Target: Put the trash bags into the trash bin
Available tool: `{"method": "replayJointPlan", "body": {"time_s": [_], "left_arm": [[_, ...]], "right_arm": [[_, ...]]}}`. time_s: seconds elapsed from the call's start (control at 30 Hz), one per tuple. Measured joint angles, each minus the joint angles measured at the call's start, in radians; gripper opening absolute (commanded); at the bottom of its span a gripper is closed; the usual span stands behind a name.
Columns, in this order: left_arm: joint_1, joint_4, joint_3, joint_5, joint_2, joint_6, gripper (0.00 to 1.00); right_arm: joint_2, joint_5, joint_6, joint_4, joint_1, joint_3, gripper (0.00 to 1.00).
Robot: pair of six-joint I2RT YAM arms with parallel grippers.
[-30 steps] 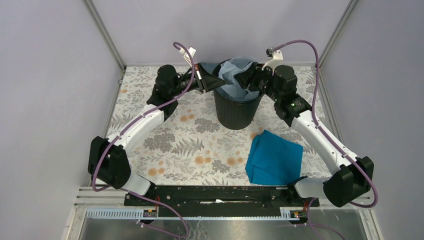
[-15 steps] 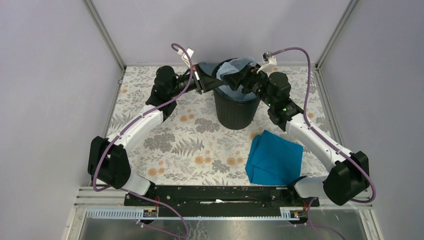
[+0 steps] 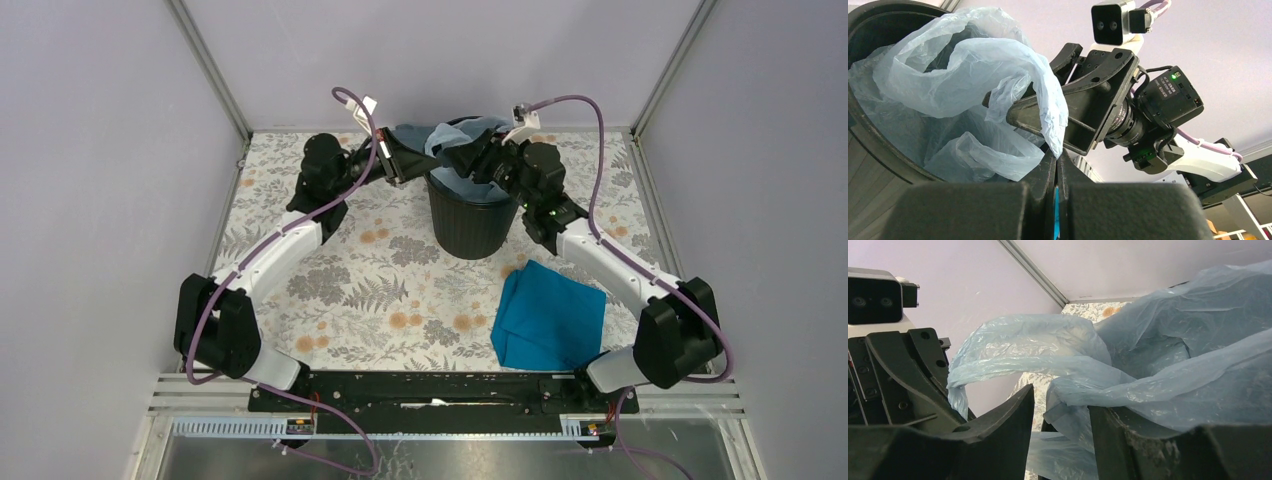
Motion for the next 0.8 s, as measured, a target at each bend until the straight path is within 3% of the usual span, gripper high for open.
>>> {"method": "replayJointPlan", "body": {"time_s": [0.07,0.17,0.23,0.37,0.57,0.8], "left_arm": [[0.002,0.009,-0.003,0.000,0.000,-0.008,0.00],[0.005,0.023,-0.011,0.003,0.000,-0.026,0.00],[0.009,0.024,-0.016,0.002,0.000,-0.028,0.00],[0.032,-0.022,-0.018,-0.016,-0.008,-0.021,0.00],[0.105,-0.073,-0.037,-0.043,-0.035,-0.018,0.00],[0.132,-0.095,-0.098,-0.043,-0.061,-0.018,0.00]], "right_arm": [[0.013,0.000,-0.005,0.006,0.003,0.009,0.46],[0.031,0.000,-0.012,0.008,0.008,0.029,0.18],[0.032,0.005,-0.014,-0.004,0.010,0.038,0.08],[-0.008,0.047,-0.032,-0.104,0.011,0.049,0.00],[-0.216,0.169,-0.141,-0.443,0.002,0.098,0.00],[-0.481,0.355,-0.273,-0.674,-0.005,0.095,0.00]]}}
